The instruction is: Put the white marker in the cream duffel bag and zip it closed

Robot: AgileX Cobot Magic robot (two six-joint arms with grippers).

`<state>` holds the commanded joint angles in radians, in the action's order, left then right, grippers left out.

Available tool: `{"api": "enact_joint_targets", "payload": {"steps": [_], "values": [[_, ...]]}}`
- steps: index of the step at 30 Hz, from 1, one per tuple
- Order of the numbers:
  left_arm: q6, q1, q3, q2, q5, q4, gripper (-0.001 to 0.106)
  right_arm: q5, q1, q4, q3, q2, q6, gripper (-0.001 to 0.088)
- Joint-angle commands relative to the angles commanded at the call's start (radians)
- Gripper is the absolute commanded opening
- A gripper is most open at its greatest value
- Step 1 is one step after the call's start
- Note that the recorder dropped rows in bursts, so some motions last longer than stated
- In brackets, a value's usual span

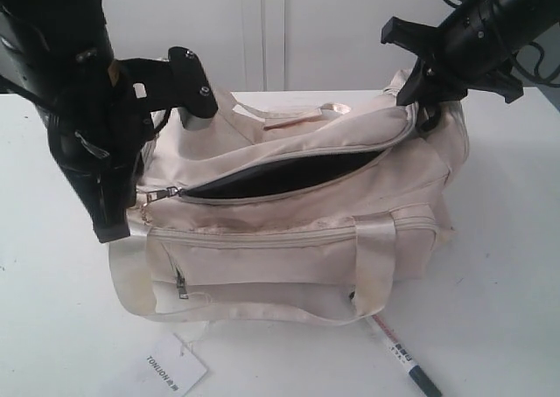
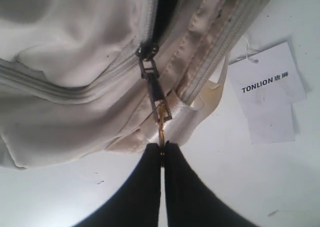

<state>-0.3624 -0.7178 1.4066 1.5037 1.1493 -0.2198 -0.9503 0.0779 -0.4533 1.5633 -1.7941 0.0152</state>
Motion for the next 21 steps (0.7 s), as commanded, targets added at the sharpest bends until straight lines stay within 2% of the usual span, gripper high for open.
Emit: {"api": "enact_joint_targets", "payload": {"steps": [4, 11, 21], "values": [[-0.003, 0.0, 0.0, -0.014, -0.058, 0.035, 0.0, -0.012, 0.0, 0.0, 0.0, 0.0, 0.0, 0.0066], [-0.003, 0.0, 0.0, -0.036, -0.113, 0.042, 0.0, -0.019, 0.0, 0.0, 0.0, 0.0, 0.0, 0.0261], [-0.003, 0.0, 0.0, -0.038, -0.11, 0.04, 0.0, -0.028, 0.0, -0.002, 0.0, 0.079, 0.0, 0.0281]]}}
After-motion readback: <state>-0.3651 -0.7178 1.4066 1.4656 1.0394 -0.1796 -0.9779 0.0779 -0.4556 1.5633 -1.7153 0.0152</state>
